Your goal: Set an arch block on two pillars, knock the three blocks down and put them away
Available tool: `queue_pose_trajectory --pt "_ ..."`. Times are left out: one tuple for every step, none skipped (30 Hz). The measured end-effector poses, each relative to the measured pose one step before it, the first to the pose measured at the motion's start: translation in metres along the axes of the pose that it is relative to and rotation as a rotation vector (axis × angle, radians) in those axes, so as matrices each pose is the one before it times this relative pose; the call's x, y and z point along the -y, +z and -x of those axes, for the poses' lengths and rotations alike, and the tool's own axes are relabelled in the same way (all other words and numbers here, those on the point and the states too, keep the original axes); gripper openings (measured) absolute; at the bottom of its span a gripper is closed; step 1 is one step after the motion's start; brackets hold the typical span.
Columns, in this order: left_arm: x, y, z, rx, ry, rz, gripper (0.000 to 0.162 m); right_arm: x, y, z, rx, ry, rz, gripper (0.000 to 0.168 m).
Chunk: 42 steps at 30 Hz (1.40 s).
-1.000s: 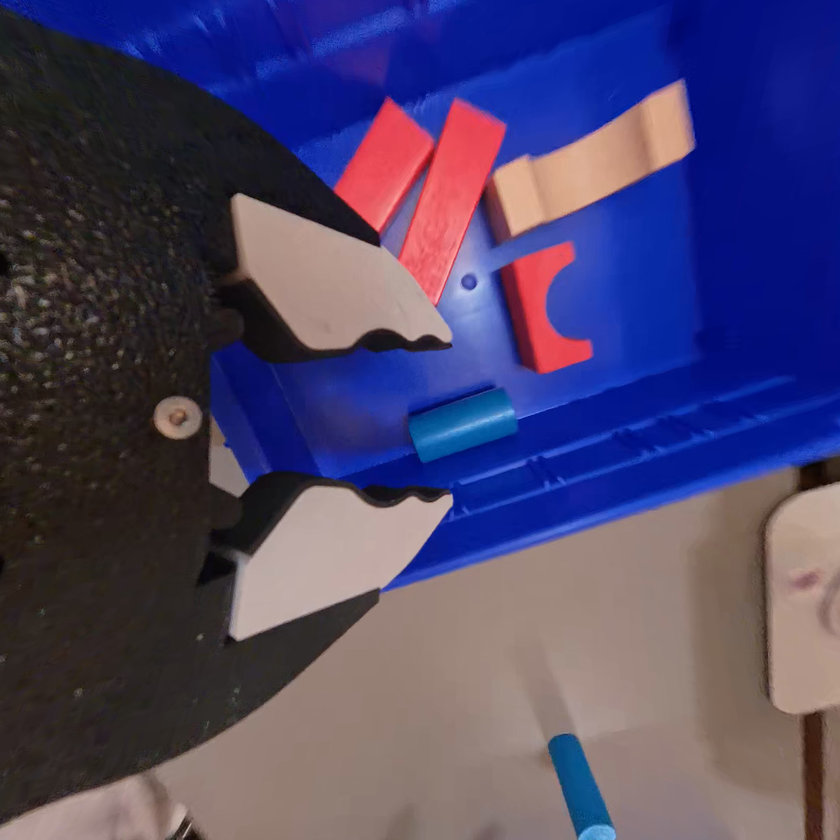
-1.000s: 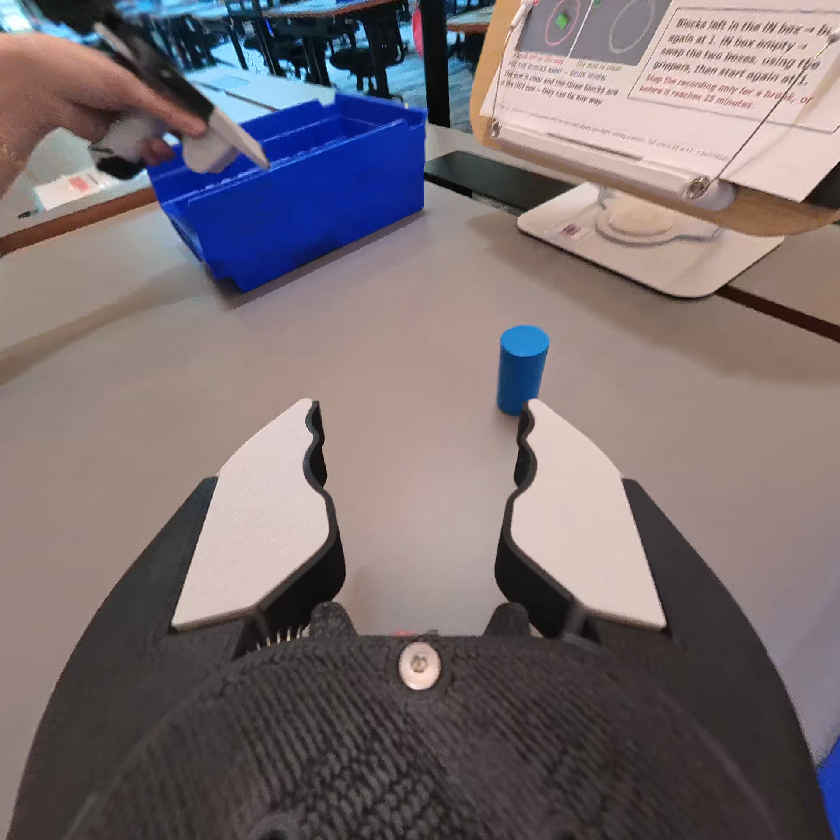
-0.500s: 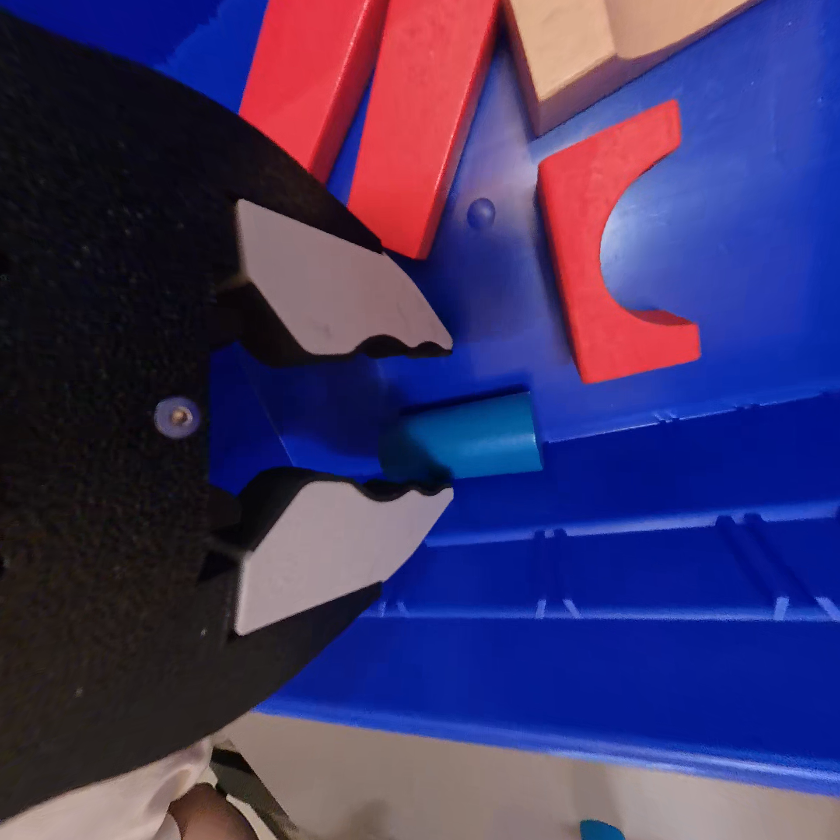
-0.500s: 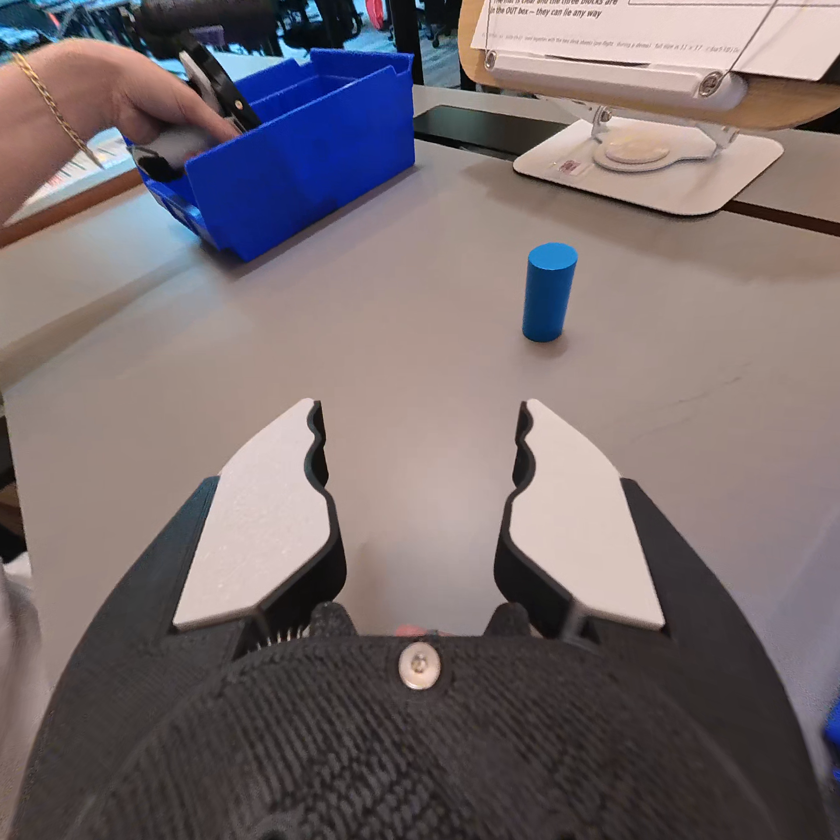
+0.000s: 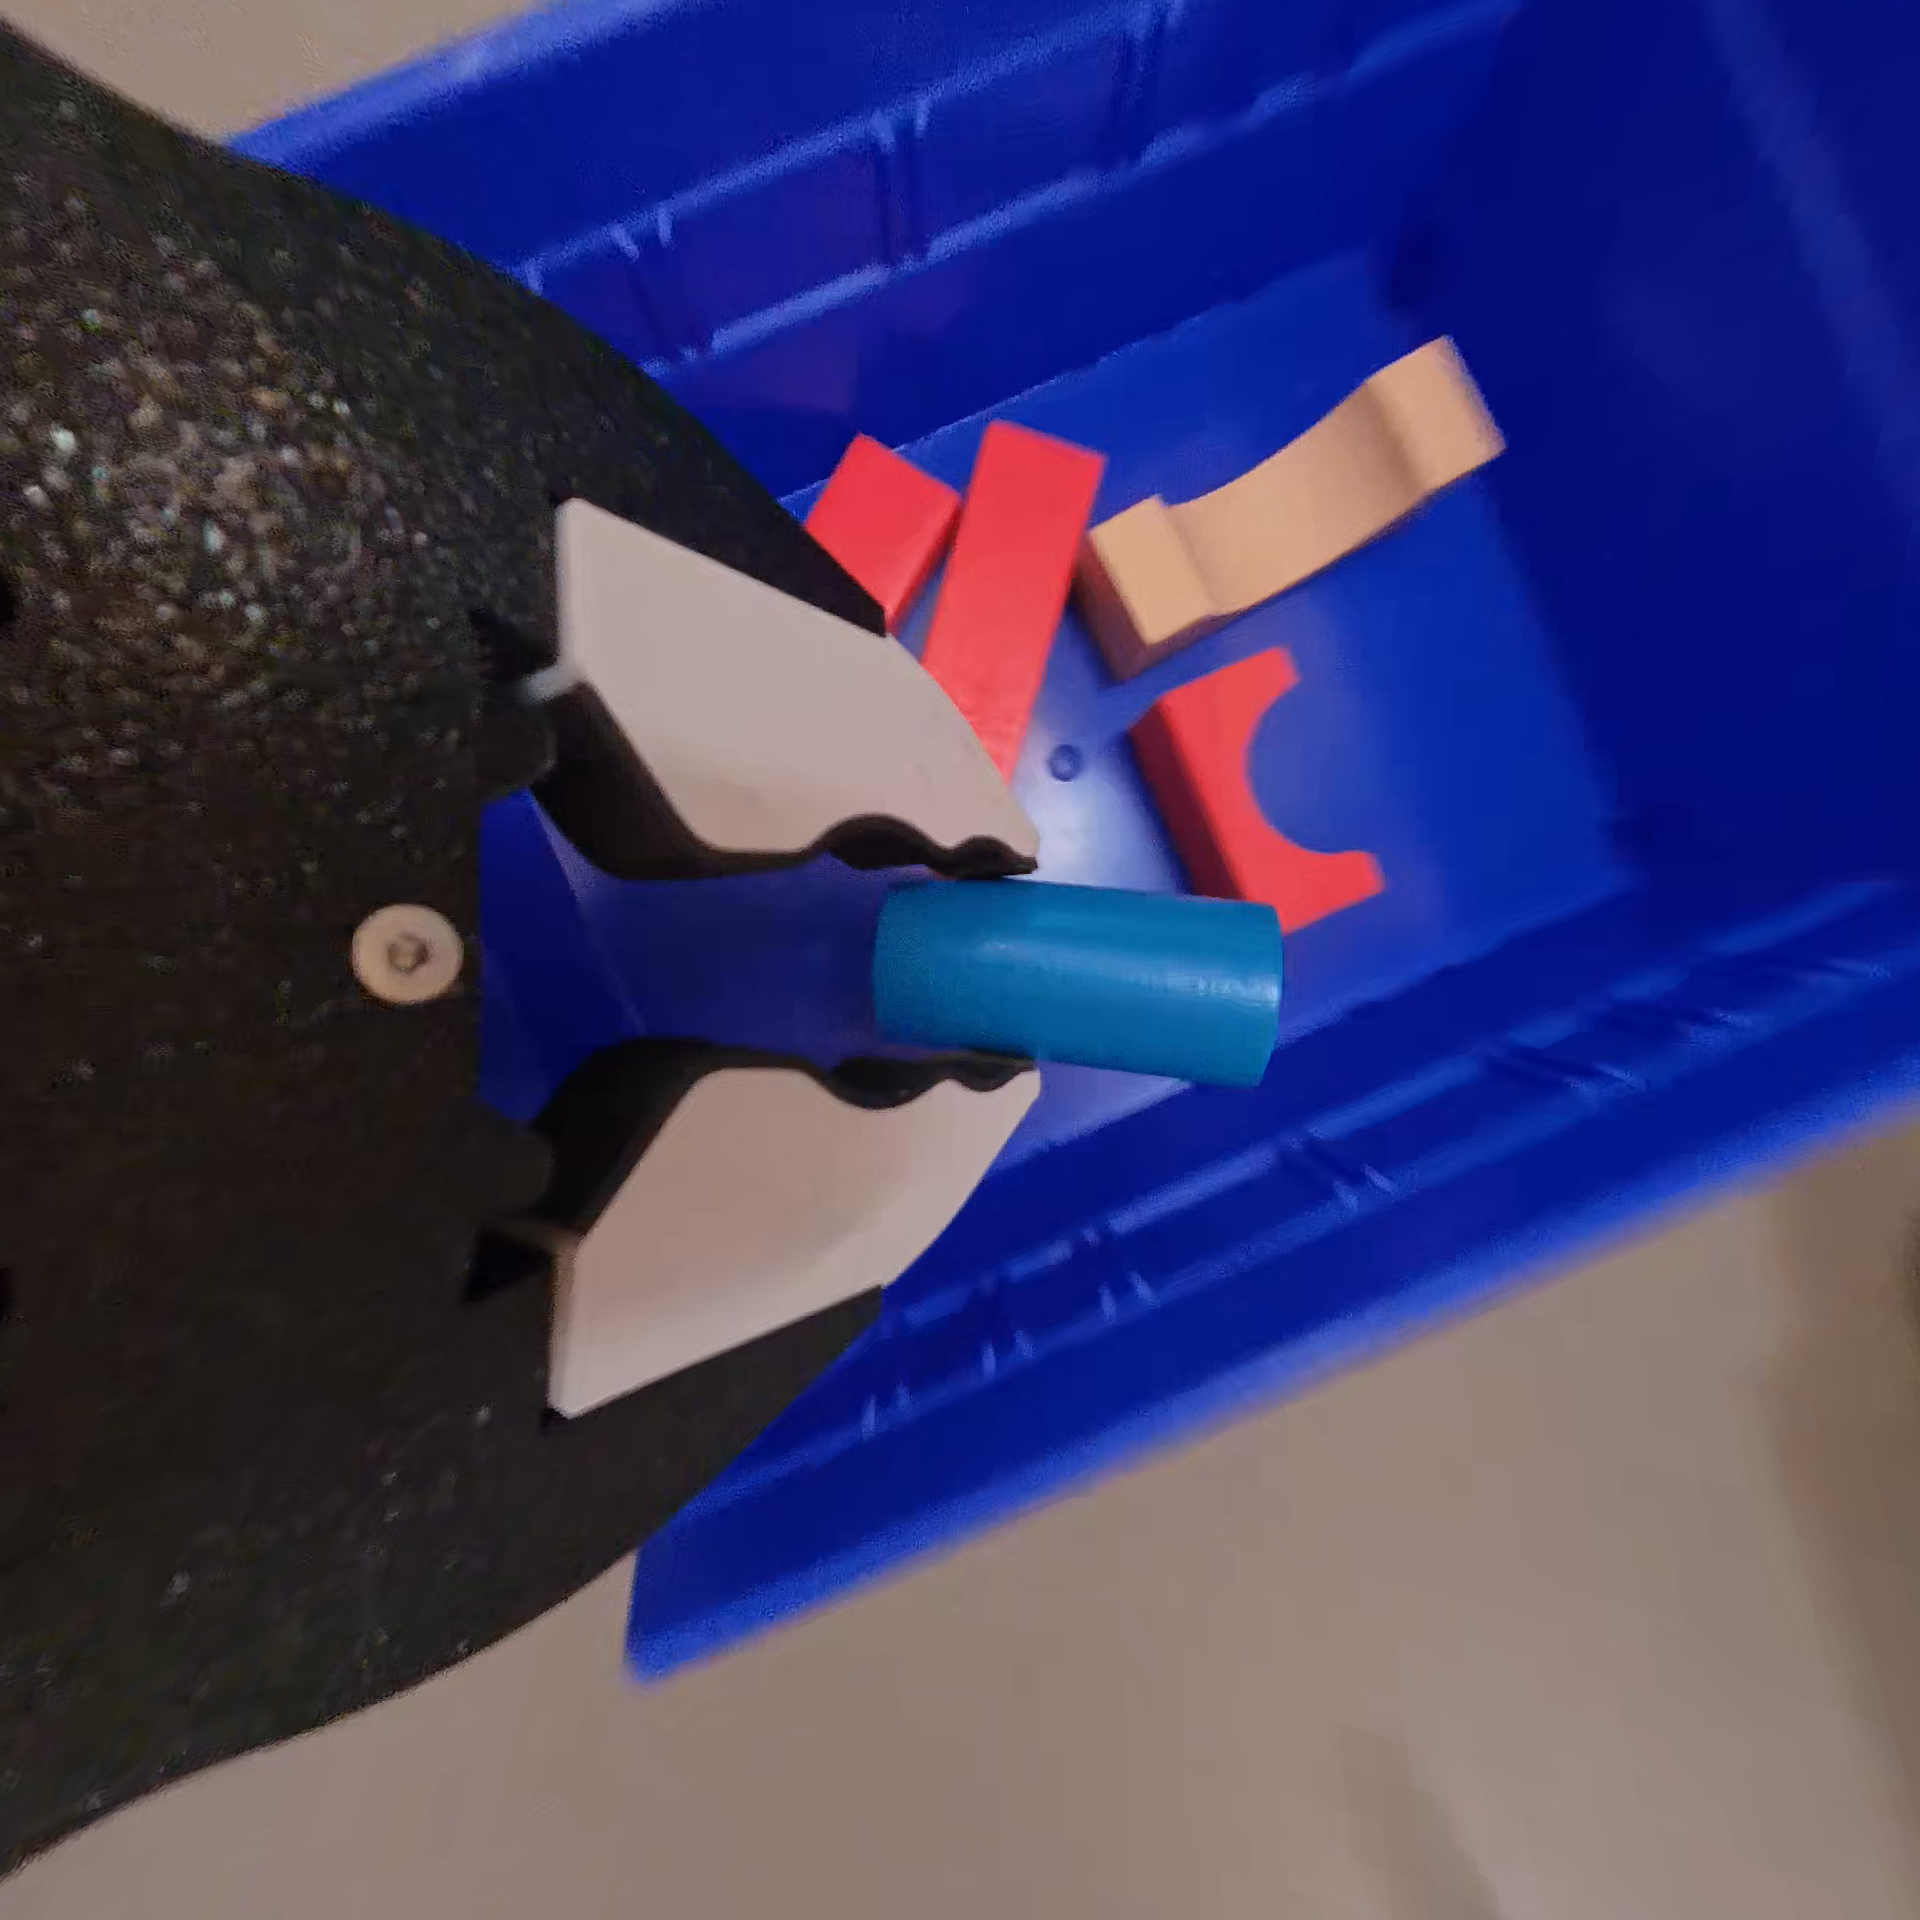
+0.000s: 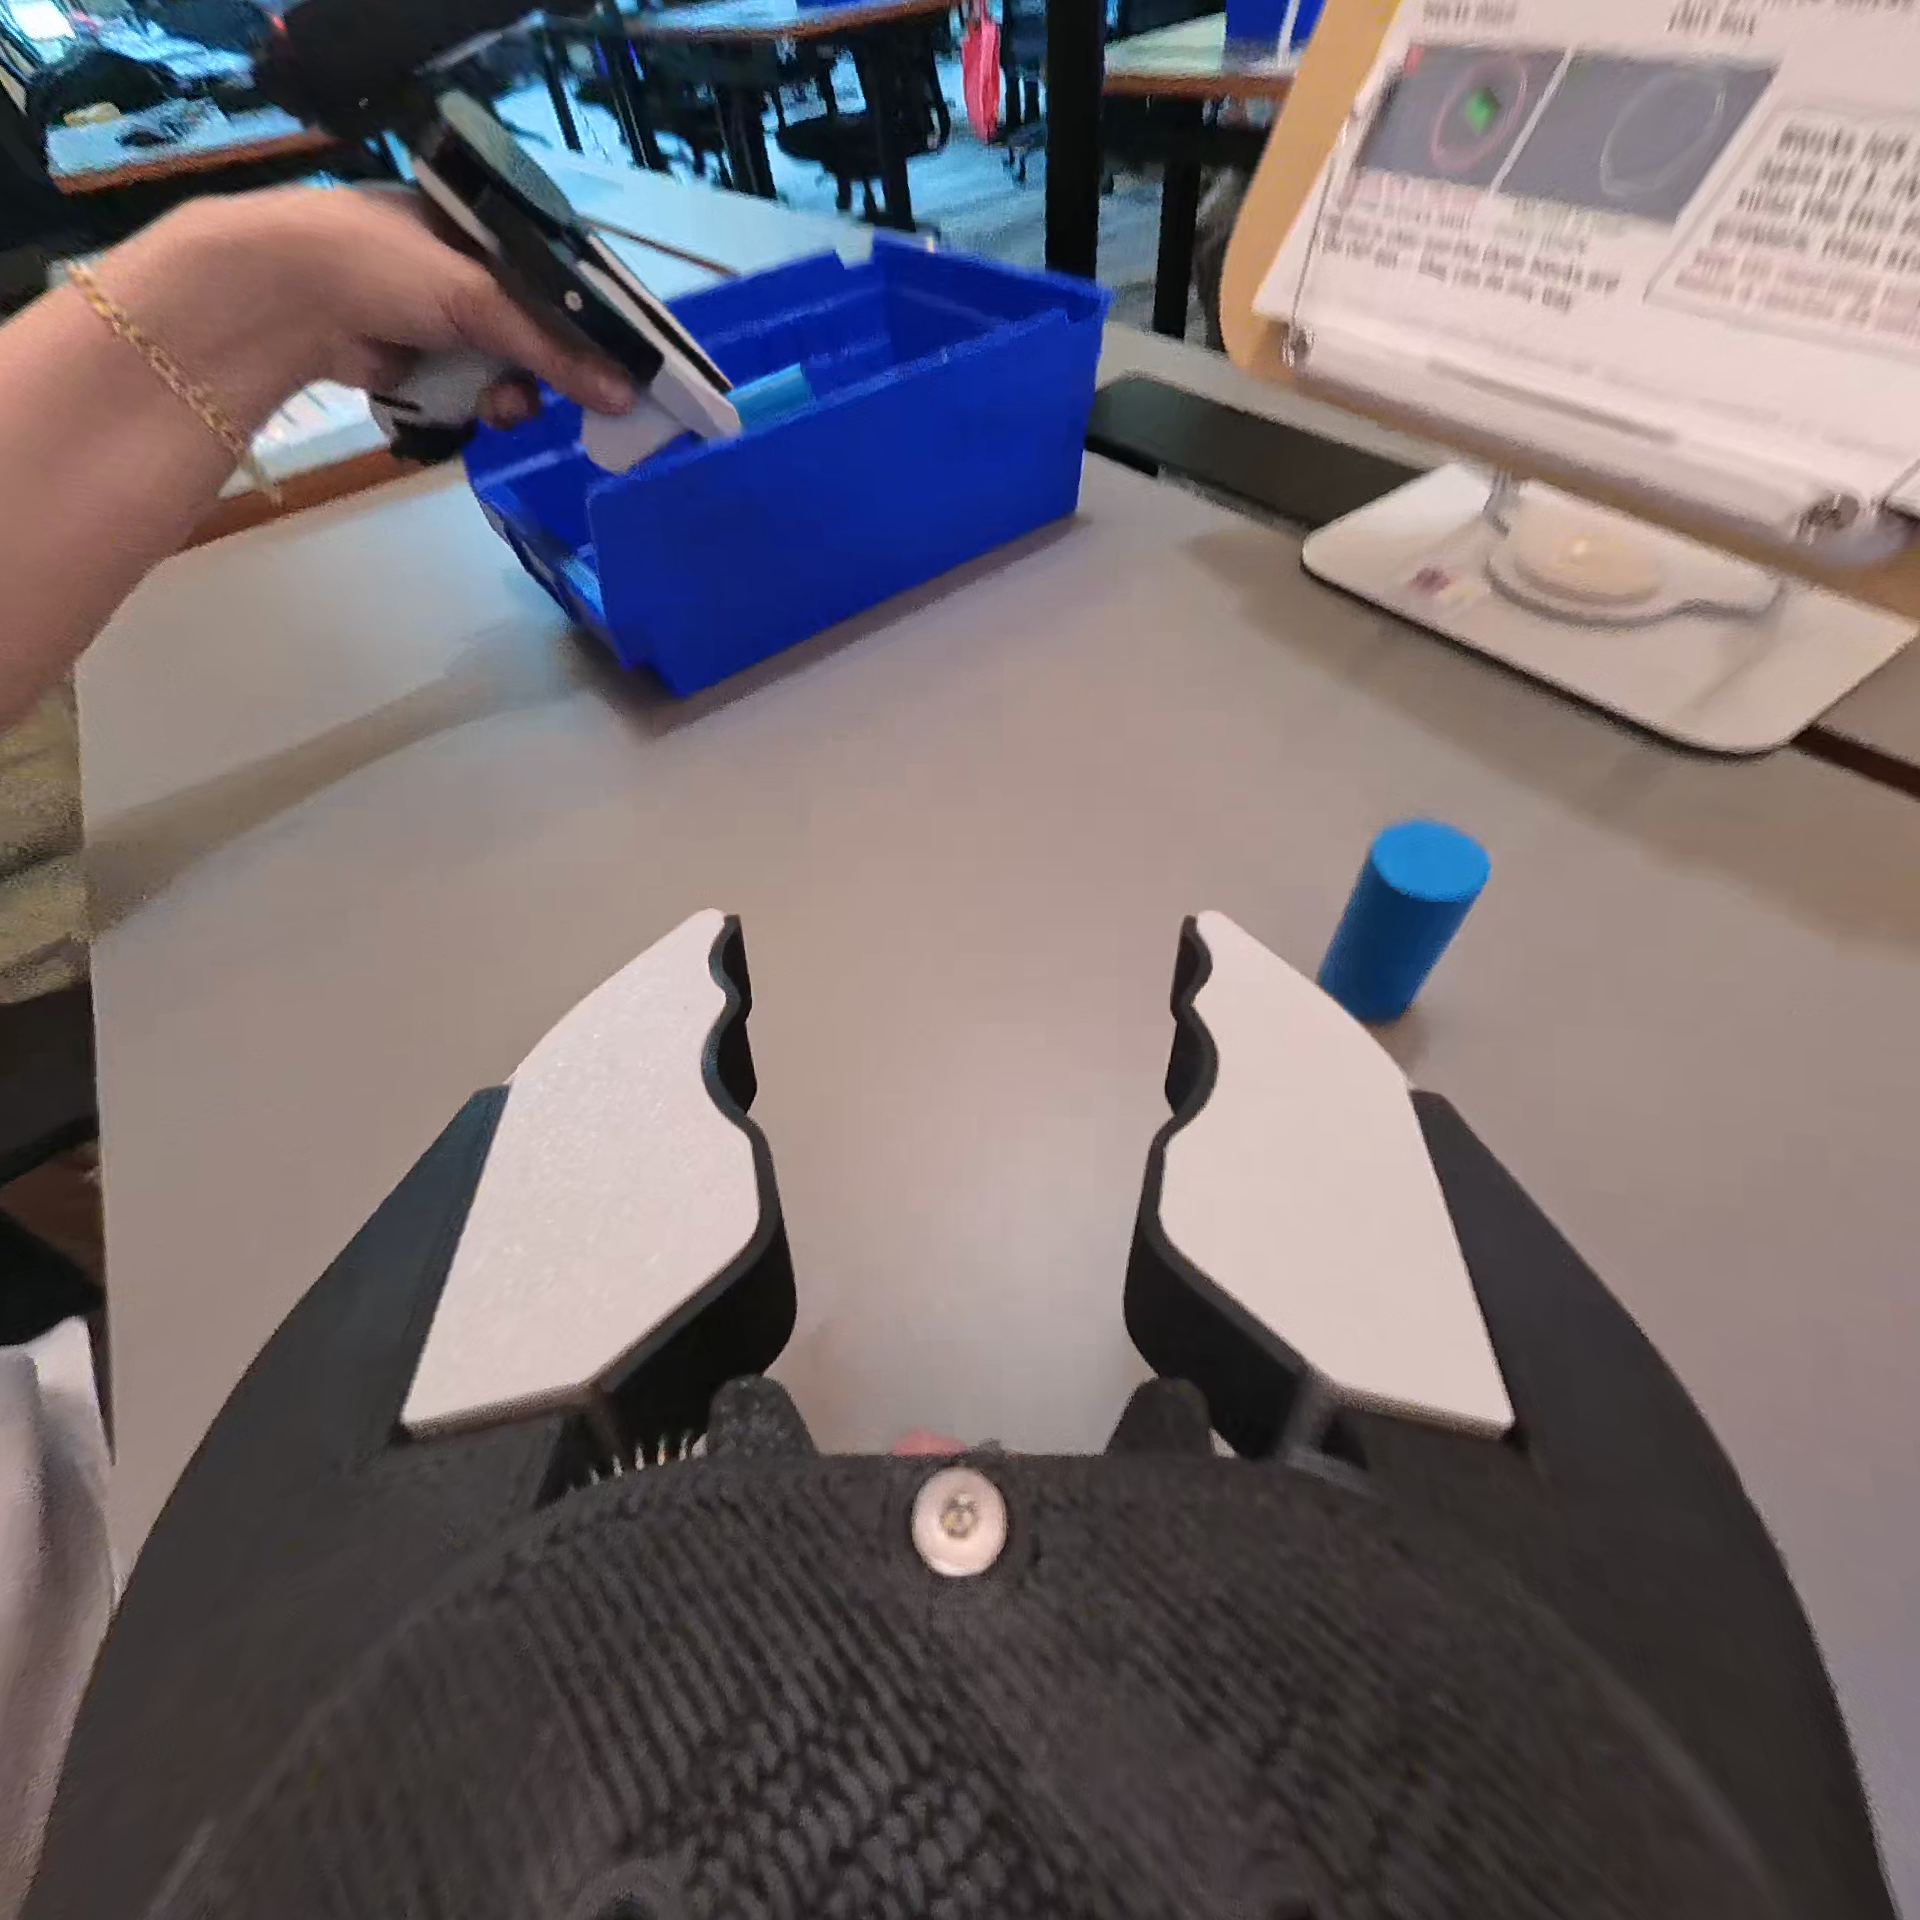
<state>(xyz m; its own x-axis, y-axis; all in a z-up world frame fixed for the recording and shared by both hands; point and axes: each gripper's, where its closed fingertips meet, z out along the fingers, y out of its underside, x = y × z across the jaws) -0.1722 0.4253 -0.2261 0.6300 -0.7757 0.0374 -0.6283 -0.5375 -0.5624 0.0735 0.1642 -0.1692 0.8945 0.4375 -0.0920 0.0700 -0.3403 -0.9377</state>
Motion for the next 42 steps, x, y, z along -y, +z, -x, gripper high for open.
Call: queue_pose_trajectory --pt "0.01215 -0.01365 -0.00521 -0.0171 0.0086 -0.0849 0.033 0.00931 0.00237 0.00187 0.0053 -0.0001 -0.0266 0.078" --pt "0.01427 -0.01263 -0.00937 -0.0307 0.0154 -0.0916 0.032 0.01003 0.00328 0.00242 0.0106 0.0102 -0.0321 0.077" --pt "0.01551 -0.01074 -0.01333 -0.0438 0.0157 -0.0933 0.032 0.00991 0.00455 0.00341 0.0186 0.0175 -0.0370 0.076" --pt "0.01526 -0.00797 -0.01676 -0.0572 0.0058 -0.0872 0.032 0.00836 0.00601 0.00425 0.0242 0.0232 -0.0344 0.075" --pt "0.01399 -0.00494 -0.01923 -0.0663 -0.0097 -0.0773 0.032 0.00622 0.00733 0.00404 0.0230 0.0229 -0.0256 0.075" --pt "0.01247 -0.00189 -0.02016 -0.0676 -0.0143 -0.0688 0.032 0.00459 0.00793 0.00398 0.0188 0.0130 -0.0188 0.075" --pt "0.01006 0.00090 -0.02000 -0.0654 -0.0050 -0.0590 0.032 0.00361 0.00796 0.00348 0.0100 0.0042 -0.0151 0.075" --pt "0.00730 0.00314 -0.01900 -0.0597 0.0035 -0.0451 0.032 0.00384 0.00722 0.00453 0.0125 -0.0029 -0.0160 0.075" --pt "0.00498 0.00487 -0.01716 -0.0509 0.0124 -0.0343 0.032 0.00494 0.00622 0.00622 0.0255 -0.0042 -0.0220 0.075" --pt "0.00386 0.00602 -0.01560 -0.0440 0.0230 -0.0311 0.032 0.00621 0.00496 0.00562 0.0265 0.0080 -0.0297 0.075" --pt "0.00318 0.00674 -0.01475 -0.0446 0.0252 -0.0307 0.032 0.00637 0.00372 0.00337 0.0179 0.0232 -0.0285 0.074" --pt "0.00254 0.00696 -0.01422 -0.0499 0.0183 -0.0314 0.032 0.00667 0.00231 0.00259 0.0173 0.0288 -0.0285 0.073" --pt "0.00227 0.00720 -0.01353 -0.0526 0.0095 -0.0351 0.032 0.00651 0.00103 0.00167 0.0161 0.0302 -0.0305 0.070" --pt "0.00166 0.00718 -0.01245 -0.0550 -0.0010 -0.0361 0.032 0.00586 0.00019 0.00096 0.0152 0.0329 -0.0319 0.068" --pt "0.00110 0.00695 -0.01197 -0.0612 -0.0132 -0.0369 0.032 0.00487 -0.00016 0.00068 0.0165 0.0418 -0.0325 0.066" --pt "0.00135 0.00670 -0.01039 -0.0580 -0.0255 -0.0418 0.032 0.00371 -0.00026 0.00101 0.0199 0.0444 -0.0296 0.064" --pt "0.00113 0.00616 -0.00713 -0.0427 -0.0323 -0.0410 0.032 0.00174 -0.00036 0.00246 0.0290 0.0287 -0.0228 0.063" --pt "-0.00039 0.00567 -0.00492 -0.0332 -0.0304 -0.0297 0.032 -0.00040 -0.00063 0.00168 0.0214 0.0119 -0.0125 0.062" --pt "-0.00206 0.00511 -0.00321 -0.0254 -0.0250 -0.0143 0.032 -0.00146 -0.00114 0.00017 0.0073 0.0003 -0.0050 0.059" --pt "-0.00220 0.00458 -0.00107 -0.0100 -0.0197 -0.0096 0.032 -0.00132 -0.00141 -0.00061 -0.0018 -0.0066 -0.0030 0.057" --pt "-0.00217 0.00401 -0.00067 -0.0056 -0.0139 -0.0065 0.032 -0.00107 -0.00139 -0.00078 -0.0061 -0.0128 -0.0003 0.055" --pt "-0.00237 0.00355 -0.00123 -0.0073 -0.0094 0.0004 0.032 -0.00067 -0.00135 -0.00080 -0.0095 -0.0187 0.0006 0.052" --pt "-0.00180 0.00307 -0.00065 -0.0001 -0.0029 -0.0007 0.032 0.00064 -0.00094 0.00013 -0.0064 -0.0247 -0.0047 0.049" --pt "-0.00112 0.00285 -0.00110 -0.0008 0.0034 -0.0027 0.032 0.00125 -0.00053 0.00011 -0.0088 -0.0271 -0.0074 0.047" --pt "-0.00097 0.00254 -0.00276 -0.0119 0.0046 -0.0011 0.032 0.00100 0.00003 -0.00100 -0.0167 -0.0286 -0.0029 0.046" --pt "-0.00053 0.00246 -0.00243 -0.0085 0.0036 -0.0019 0.032 -0.00060 0.00073 -0.00180 -0.0197 -0.0277 0.0087 0.046" --pt "-0.00008 0.00208 -0.00127 0.0008 0.0056 -0.0041 0.032 -0.00232 0.00132 -0.00168 -0.0149 -0.0222 0.0200 0.046" --pt "-0.00038 0.00179 -0.00195 -0.0046 0.0086 -0.0005 0.031 -0.00239 0.00170 -0.00075 -0.0072 -0.0112 0.0194 0.047" --pt "-0.00026 0.00147 -0.00242 -0.0094 0.0092 -0.0005 0.032 -0.00147 0.00158 0.00068 0.0019 -0.0035 0.0111 0.047" --pt "0.00033 0.00108 -0.00149 -0.0029 0.0067 -0.0047 0.032 -0.00035 0.00131 0.00111 0.0046 -0.0027 0.0012 0.046" --pt "-0.00020 0.00080 -0.00127 -0.0026 0.0045 -0.0006 0.032 -0.00004 0.00099 0.00093 0.0016 -0.0050 -0.0021 0.045" --pt "-0.00122 0.00048 -0.00131 -0.0056 0.0052 0.0069 0.032 -0.00015 0.00077 0.00089 0.0012 -0.0083 -0.0001 0.045" --pt "-0.00123 0.00034 0.00011 0.0043 0.0087 0.0063 0.032 -0.00028 0.00061 0.00128 0.0038 -0.0103 0.0022 0.044" --pt "-0.00153 0.00005 0.00084 0.0085 0.0109 0.0068 0.032 -0.00061 0.00057 0.00120 0.0024 -0.0109 0.0045 0.044" --pt "-0.00213 0.00015 0.00004 0.0018 0.0102 0.0104 0.031 -0.00091 0.00061 0.00017 -0.0058 -0.0134 0.0079 0.044" --pt "-0.00178 0.00023 0.00019 0.0032 0.0086 0.0075 0.032 -0.00120 0.00065 -0.00060 -0.0114 -0.0186 0.0105 0.044" --pt "-0.00131 0.00052 0.00048 0.0056 0.0080 0.0032 0.032 -0.00082 0.00059 -0.00034 -0.0109 -0.0200 0.0085 0.043" --pt "-0.00168 0.00070 -0.00025 0.0006 0.0068 0.0049 0.031 0.00019 0.00030 -0.00069 -0.0136 -0.0190 0.0027 0.041" --pt "-0.00177 0.00081 0.00013 0.0031 0.0056 0.0057 0.032 0.00071 -0.00006 -0.00068 -0.0128 -0.0223 0.0000 0.036" --pt "-0.00099 0.00082 0.00115 0.0113 0.0066 0.0001 0.032 -0.00091 0.00014 -0.00067 -0.0136 -0.0254 0.0103 0.033" --pt "-0.00069 0.00033 0.00098 0.0086 0.0085 -0.0020 0.032 -0.00105 0.00008 -0.00108 -0.0109 -0.0195 0.0129 0.033" --pt "-0.00076 -0.00006 0.00030 0.0020 0.0082 0.0001 0.032 -0.00134 -0.00017 -0.00024 0.0010 -0.0083 0.0144 0.033"
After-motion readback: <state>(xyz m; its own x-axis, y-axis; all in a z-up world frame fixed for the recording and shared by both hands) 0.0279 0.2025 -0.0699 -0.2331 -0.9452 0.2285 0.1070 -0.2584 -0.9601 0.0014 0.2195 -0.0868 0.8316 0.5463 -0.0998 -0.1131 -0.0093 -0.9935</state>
